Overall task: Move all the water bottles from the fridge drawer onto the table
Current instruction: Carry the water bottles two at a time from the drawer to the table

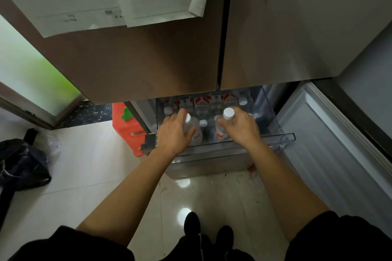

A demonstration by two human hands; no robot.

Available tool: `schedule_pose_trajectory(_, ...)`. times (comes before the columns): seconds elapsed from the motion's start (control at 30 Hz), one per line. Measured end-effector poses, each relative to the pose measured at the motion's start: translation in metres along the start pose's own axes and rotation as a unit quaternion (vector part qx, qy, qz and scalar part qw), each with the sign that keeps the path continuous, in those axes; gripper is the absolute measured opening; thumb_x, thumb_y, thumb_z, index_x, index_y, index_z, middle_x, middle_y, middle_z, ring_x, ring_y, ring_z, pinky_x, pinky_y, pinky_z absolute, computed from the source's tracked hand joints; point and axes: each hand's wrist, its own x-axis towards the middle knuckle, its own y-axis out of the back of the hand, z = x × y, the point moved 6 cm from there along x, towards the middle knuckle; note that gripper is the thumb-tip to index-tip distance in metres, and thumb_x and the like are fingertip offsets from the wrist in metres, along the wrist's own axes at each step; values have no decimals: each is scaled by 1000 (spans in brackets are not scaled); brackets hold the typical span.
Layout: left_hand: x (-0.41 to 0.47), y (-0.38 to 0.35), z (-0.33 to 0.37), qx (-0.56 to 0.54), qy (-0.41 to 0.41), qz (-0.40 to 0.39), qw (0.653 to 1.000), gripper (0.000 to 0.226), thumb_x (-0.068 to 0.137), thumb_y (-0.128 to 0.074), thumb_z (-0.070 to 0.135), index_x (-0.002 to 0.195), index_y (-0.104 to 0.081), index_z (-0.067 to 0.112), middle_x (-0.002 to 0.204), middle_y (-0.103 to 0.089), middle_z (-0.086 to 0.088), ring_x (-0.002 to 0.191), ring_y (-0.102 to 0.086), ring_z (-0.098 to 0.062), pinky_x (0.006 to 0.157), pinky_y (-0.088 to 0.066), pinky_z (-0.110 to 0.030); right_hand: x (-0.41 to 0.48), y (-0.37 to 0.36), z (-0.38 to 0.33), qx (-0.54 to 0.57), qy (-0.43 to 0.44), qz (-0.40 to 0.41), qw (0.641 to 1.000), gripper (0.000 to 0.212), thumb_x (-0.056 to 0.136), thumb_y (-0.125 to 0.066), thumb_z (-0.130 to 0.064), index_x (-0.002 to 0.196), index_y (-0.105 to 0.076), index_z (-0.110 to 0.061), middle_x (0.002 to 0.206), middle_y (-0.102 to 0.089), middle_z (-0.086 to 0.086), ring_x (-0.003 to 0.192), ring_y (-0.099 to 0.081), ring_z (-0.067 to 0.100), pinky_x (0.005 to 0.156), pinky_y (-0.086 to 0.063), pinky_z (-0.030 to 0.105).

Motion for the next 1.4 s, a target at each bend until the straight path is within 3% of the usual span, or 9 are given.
schedule_pose_trajectory(0.23,-9,-39,-4,-184,109,-59,975,66,90,-60,47,146,-28,32,133,-43,-15,121,-48,-36,93,-45,-45,-8,-31,19,-124,-50,20,991,84,73,-79,-52,141,-34,-30,138,-35,14,125,-45,36,98,-46,45)
schedule_pose_trajectory(0.4,-9,-48,-2,-227,99,-63,967,75,85,-71,44,141,-22,31,136,-55,-7,116,-59,-31,89,-52,-43,-6,-33,26,-61,-49,15,997,79,81,-77,-41,143,-33,-21,133,-59,11,118,-59,32,89,-48,36)
schedule_pose_trajectory(0.63,-14,-35,-20,-315,153,11,936,74,76,-84,32,131,-35,23,129,-61,-3,114,-62,-26,91,-52,-34,-11,-26,17,48,-35,37,998,84,80,-80,-41,145,-28,-30,129,-63,7,115,-61,30,91,-51,40)
schedule_pose_trajectory(0.77,-37,-10,-27,-346,170,86,919,76,75,-85,30,136,-40,21,126,-58,7,119,-57,-18,101,-50,-35,-21,-20,2,113,42,39,992,77,79,-83,-32,140,-35,-31,133,-60,4,119,-58,24,92,-50,34)
schedule_pose_trajectory(0.93,-83,48,-18,-373,173,197,890,69,78,-83,25,131,-41,37,117,-53,31,107,-56,4,86,-45,-4,-43,-13,-41,154,193,19,969,73,82,-81,-19,143,-40,-25,138,-54,1,114,-45,3,88,-40,17)
schedule_pose_trajectory(1.1,-168,103,-14,-382,193,321,845,68,76,-84,24,135,-50,17,124,-64,6,116,-62,-11,98,-53,-28,-86,-27,-91,211,302,-25,929,73,81,-81,-13,143,-44,-22,133,-53,-8,115,-38,-10,86,-27,-8)
schedule_pose_trajectory(1.2,-232,125,-25,-350,226,360,835,64,76,-85,25,132,-54,21,124,-64,9,117,-61,-15,98,-54,-32,-125,-54,-124,225,335,-112,908,76,83,-81,-21,144,-39,-35,140,-47,-16,121,-37,-7,91,-31,1)
schedule_pose_trajectory(1.27,-283,140,-36,-330,259,394,818,68,72,-86,37,132,-55,24,124,-64,11,115,-62,-14,96,-54,-31,-162,-79,-145,235,358,-167,888,77,84,-79,-25,143,-33,-46,146,-44,-15,128,-40,0,100,-39,19)
schedule_pose_trajectory(1.4,-390,169,-51,-294,323,457,775,64,76,-83,26,133,-53,25,121,-62,20,110,-59,5,88,-49,-12,-248,-121,-177,236,404,-228,854,79,87,-76,-26,140,-28,-57,145,-45,-16,131,-44,5,105,-41,34)
